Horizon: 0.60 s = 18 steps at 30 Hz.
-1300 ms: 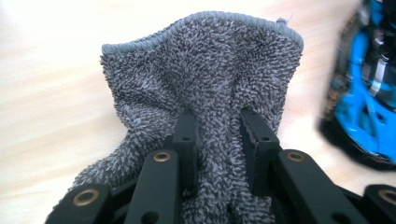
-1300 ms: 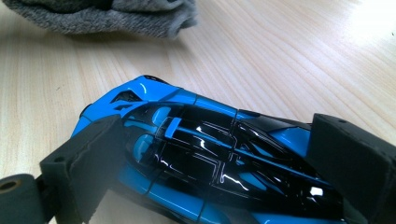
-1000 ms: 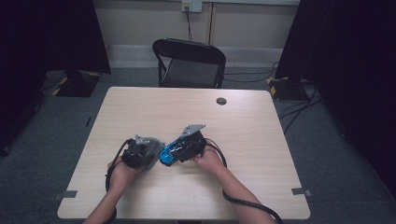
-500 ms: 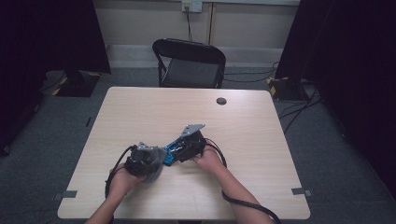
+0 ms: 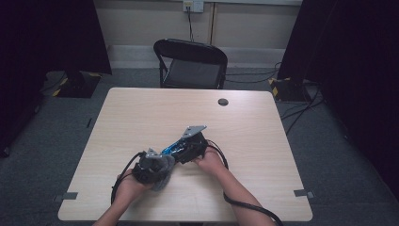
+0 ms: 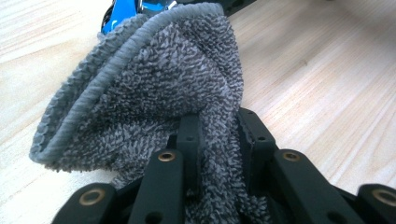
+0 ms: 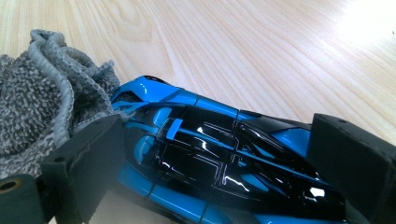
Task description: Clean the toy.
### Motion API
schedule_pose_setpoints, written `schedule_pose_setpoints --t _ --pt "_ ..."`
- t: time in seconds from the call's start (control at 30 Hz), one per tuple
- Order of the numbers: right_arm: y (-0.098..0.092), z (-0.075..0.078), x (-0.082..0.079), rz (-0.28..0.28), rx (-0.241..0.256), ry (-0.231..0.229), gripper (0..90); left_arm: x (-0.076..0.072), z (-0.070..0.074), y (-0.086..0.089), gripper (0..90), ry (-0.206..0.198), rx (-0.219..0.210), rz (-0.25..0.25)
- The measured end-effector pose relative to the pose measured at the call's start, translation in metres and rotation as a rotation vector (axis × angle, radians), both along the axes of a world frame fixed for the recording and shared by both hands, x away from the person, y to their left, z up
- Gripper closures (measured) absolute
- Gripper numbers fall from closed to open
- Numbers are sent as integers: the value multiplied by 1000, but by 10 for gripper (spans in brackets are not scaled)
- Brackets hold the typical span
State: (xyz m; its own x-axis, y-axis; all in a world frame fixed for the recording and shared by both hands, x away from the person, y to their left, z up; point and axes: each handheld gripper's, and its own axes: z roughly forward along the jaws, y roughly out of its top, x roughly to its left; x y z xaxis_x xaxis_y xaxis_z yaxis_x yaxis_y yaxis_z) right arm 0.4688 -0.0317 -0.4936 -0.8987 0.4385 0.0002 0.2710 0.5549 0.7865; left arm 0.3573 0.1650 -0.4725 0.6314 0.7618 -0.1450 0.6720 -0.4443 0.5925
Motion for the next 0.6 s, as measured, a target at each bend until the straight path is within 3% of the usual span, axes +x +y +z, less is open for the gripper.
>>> schedule_pose_setpoints --t 0.3,0.33,0.47,0.6 --pt "0 0 0 0 1 0 43 -5 0 -9 733 5 -22 -46" --pt "0 -1 0 -1 6 -2 43 -7 0 -14 732 3 -26 -77" --pt "0 0 -1 -2 5 0 43 -10 2 -22 729 6 -43 -118" --pt "1 0 -1 -2 3 0 43 -12 7 -27 727 -1 -35 -165"
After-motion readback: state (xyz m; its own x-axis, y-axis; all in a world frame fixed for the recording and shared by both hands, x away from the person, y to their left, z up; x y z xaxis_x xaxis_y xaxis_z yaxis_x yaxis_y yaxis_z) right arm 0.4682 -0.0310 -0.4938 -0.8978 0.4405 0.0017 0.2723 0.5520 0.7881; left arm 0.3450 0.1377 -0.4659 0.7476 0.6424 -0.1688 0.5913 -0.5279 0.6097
